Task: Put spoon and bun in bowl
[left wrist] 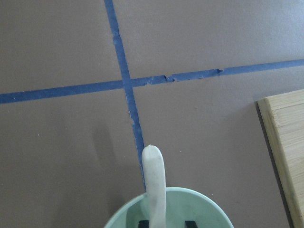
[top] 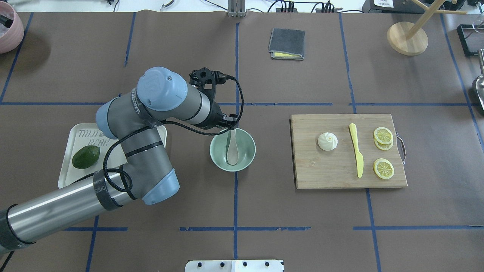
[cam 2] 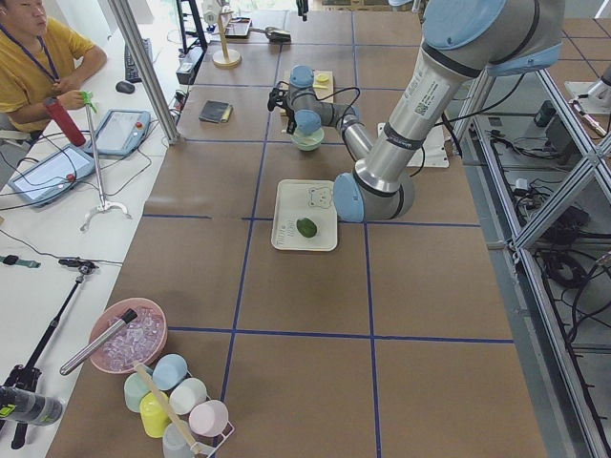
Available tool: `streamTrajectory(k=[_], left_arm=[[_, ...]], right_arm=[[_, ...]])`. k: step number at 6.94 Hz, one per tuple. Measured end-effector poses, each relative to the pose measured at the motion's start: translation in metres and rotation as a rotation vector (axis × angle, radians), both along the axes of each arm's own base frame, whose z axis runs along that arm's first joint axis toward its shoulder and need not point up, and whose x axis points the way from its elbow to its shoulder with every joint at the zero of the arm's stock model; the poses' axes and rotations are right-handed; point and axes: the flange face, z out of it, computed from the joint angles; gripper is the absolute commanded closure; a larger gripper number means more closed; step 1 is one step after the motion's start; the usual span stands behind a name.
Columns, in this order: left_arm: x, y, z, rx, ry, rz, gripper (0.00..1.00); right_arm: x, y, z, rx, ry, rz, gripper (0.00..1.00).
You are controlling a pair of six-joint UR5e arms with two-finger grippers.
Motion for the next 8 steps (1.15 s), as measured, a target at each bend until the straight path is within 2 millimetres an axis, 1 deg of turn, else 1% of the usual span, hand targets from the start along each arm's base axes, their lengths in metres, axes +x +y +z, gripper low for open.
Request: streamTrajectory(k=[1,2,3,5,6,7,8], left_arm=[[-0.027,-0.004,0.026,0.047,-0.03,0.004,0.51],[-0.06,-0.003,0.052,0.103,-0.059,0.012,0.47],[-0.086,-0.004,0.072,0.153,-0.088,0.019,0.42],[-0.132,-0.006,0.108,0.228,-0.144,0.041,0.38],[-0.146,-0.007,0.118,0.238,-0.15,0.062,0.36],[-0.151,-0.007,0.123,0.238,-0.15,0.077,0.35],[-0.152,-0.008,0.126,0.235,-0.15,0.084,0.35]], right_arm=[[-0.031,0.002,-0.021,-0.033,-0.004,0.024,0.0],[-0.067,0.006,-0.044,-0.081,-0.021,0.084,0.0],[-0.109,0.01,-0.067,-0.118,-0.044,0.145,0.0],[-0.227,0.019,-0.122,-0.179,-0.057,0.262,0.0],[-0.278,0.028,-0.14,-0.194,-0.046,0.297,0.0],[-0.318,0.029,-0.154,-0.204,-0.024,0.305,0.0],[-0.348,0.023,-0.17,-0.211,0.005,0.308,0.0]])
